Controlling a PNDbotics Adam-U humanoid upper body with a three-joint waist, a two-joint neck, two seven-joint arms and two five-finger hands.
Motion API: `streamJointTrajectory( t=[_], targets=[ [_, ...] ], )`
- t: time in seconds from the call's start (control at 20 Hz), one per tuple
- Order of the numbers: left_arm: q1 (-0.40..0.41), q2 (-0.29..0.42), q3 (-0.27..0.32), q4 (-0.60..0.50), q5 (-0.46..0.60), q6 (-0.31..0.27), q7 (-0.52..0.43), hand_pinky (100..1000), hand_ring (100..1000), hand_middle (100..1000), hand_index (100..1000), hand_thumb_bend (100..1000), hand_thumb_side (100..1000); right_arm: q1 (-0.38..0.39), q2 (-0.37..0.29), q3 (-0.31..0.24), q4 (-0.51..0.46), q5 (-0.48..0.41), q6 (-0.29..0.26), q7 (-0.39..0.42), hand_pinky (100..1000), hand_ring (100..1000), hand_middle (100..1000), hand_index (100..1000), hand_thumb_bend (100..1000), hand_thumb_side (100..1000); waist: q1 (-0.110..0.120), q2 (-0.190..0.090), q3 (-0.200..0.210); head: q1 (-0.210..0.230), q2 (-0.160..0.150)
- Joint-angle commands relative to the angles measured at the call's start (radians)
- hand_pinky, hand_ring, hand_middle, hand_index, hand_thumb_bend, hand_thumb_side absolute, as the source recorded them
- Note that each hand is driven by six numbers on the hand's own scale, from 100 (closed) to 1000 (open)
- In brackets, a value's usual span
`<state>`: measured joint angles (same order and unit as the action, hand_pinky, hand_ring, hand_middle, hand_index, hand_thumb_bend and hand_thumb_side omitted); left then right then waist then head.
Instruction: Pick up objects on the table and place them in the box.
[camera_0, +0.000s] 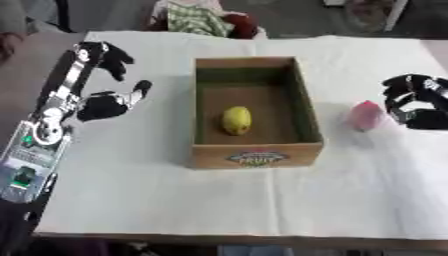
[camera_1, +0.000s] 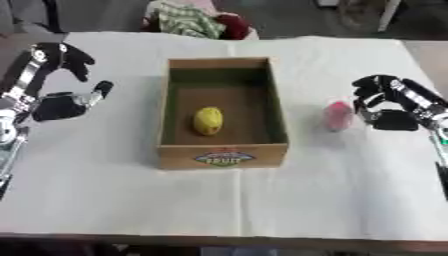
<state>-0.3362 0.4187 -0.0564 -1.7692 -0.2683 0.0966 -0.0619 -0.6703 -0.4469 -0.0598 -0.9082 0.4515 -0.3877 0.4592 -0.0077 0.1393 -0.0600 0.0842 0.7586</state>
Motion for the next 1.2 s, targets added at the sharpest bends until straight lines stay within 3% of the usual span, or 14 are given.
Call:
streamJointTrajectory(
  t=[0.05, 0.25, 0.45, 0.65, 0.7, 0.9, 0.95, 1.0, 1.05, 1.2],
  targets=[
    [-0.007, 0.034, 0.019, -0.022, 0.059, 0.006, 0.000, 702, 477, 439, 613, 436, 100, -0.028, -0.027, 0.005, 0.007, 0.061, -0.026, 0.001, 692, 760, 719, 843, 100, 224, 0.000, -0.013, 0.002, -0.004, -0.009],
    [-0.005, 0.044, 0.024, -0.020, 0.133, 0.007, -0.001, 703, 478, 439, 613, 433, 100, -0.033, -0.018, 0.006, -0.005, 0.134, -0.056, 0.008, 697, 763, 715, 832, 100, 243, 0.000, -0.012, 0.004, -0.005, -0.009],
    [-0.004, 0.052, 0.030, -0.019, 0.192, 0.008, 0.001, 703, 477, 438, 613, 433, 100, -0.036, -0.005, 0.001, -0.019, 0.205, -0.082, 0.001, 694, 748, 641, 745, 100, 263, 0.000, -0.013, 0.006, -0.006, -0.010],
    [-0.002, 0.053, 0.032, -0.017, 0.206, 0.009, 0.002, 703, 477, 438, 613, 430, 100, -0.040, 0.007, -0.009, -0.031, 0.271, -0.107, -0.040, 656, 654, 431, 511, 100, 255, -0.001, -0.014, 0.009, -0.006, -0.010],
    [-0.001, 0.053, 0.032, -0.017, 0.207, 0.010, 0.001, 703, 477, 438, 613, 429, 100, -0.041, 0.011, -0.015, -0.036, 0.288, -0.114, -0.056, 628, 610, 343, 411, 100, 243, -0.001, -0.014, 0.009, -0.006, -0.010],
    [0.002, 0.051, 0.032, -0.015, 0.209, 0.011, 0.001, 703, 477, 438, 613, 427, 100, -0.046, 0.027, -0.048, -0.068, 0.331, -0.126, -0.128, 559, 532, 199, 223, 100, 218, -0.002, -0.016, 0.008, -0.006, -0.010],
    [0.002, 0.051, 0.032, -0.015, 0.210, 0.010, 0.001, 703, 477, 438, 613, 427, 100, -0.048, 0.029, -0.053, -0.078, 0.326, -0.125, -0.145, 548, 523, 183, 205, 100, 214, -0.002, -0.017, 0.007, -0.006, -0.011],
    [0.002, 0.051, 0.033, -0.015, 0.211, 0.010, 0.001, 703, 477, 438, 613, 426, 100, -0.049, 0.031, -0.056, -0.087, 0.318, -0.124, -0.163, 542, 518, 178, 200, 100, 341, -0.003, -0.017, 0.007, -0.006, -0.011],
    [0.002, 0.050, 0.033, -0.016, 0.212, 0.011, 0.001, 703, 477, 438, 613, 424, 100, -0.052, 0.033, -0.057, -0.098, 0.306, -0.123, -0.180, 541, 517, 175, 199, 100, 208, -0.003, -0.018, 0.007, -0.006, -0.011],
    [0.005, 0.048, 0.036, -0.017, 0.216, 0.011, 0.004, 703, 477, 437, 612, 423, 100, -0.070, 0.038, -0.043, -0.125, 0.276, -0.126, -0.236, 541, 515, 172, 199, 100, 199, -0.004, -0.021, 0.009, -0.006, -0.010]
  ],
)
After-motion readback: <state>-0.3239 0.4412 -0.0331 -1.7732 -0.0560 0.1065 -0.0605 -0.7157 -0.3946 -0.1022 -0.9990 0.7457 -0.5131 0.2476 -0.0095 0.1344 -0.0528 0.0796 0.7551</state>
